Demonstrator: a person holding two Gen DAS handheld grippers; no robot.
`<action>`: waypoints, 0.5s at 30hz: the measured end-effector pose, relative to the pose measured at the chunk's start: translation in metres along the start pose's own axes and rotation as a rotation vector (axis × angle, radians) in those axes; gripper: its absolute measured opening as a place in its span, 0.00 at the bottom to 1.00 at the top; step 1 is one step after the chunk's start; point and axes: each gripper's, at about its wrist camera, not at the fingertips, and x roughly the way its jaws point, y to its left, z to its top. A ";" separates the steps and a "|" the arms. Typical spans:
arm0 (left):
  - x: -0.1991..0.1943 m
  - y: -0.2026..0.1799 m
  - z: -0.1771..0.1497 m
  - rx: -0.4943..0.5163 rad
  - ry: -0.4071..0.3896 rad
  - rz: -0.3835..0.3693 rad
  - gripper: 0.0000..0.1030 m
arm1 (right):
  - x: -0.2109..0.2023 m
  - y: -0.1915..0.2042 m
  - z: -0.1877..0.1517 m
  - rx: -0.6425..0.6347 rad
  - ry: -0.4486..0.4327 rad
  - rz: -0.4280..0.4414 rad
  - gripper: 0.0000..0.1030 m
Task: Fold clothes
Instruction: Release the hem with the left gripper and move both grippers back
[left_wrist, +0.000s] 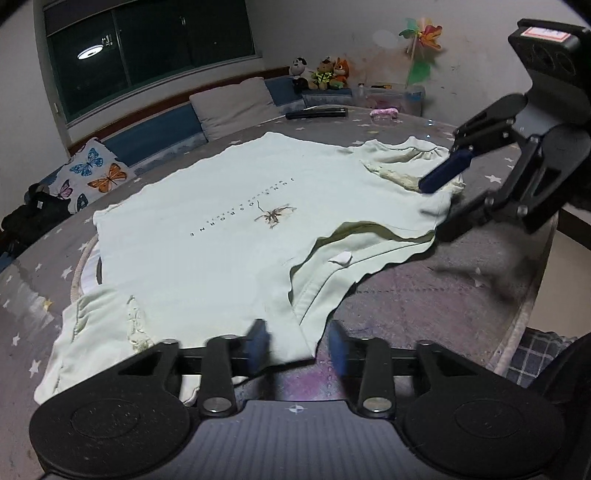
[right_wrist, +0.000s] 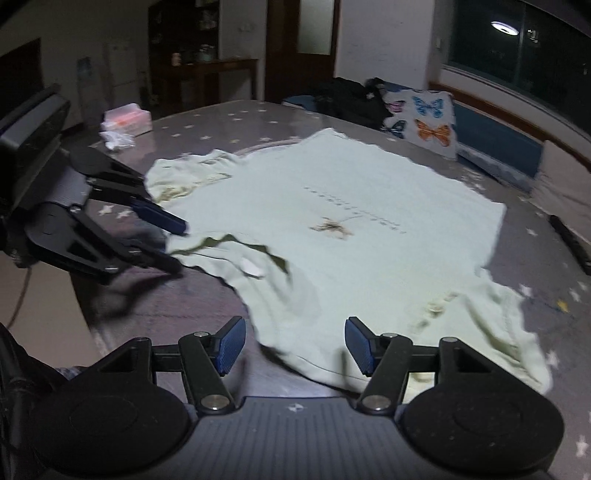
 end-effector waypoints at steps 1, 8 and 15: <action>0.001 0.001 0.000 -0.001 0.000 -0.002 0.24 | 0.005 0.000 -0.001 0.012 0.008 0.018 0.55; -0.011 0.008 -0.004 0.029 0.026 0.000 0.15 | 0.011 0.008 -0.008 -0.003 0.075 0.106 0.53; -0.027 0.021 0.021 -0.005 -0.088 -0.041 0.18 | 0.001 -0.008 0.011 0.056 -0.027 0.098 0.53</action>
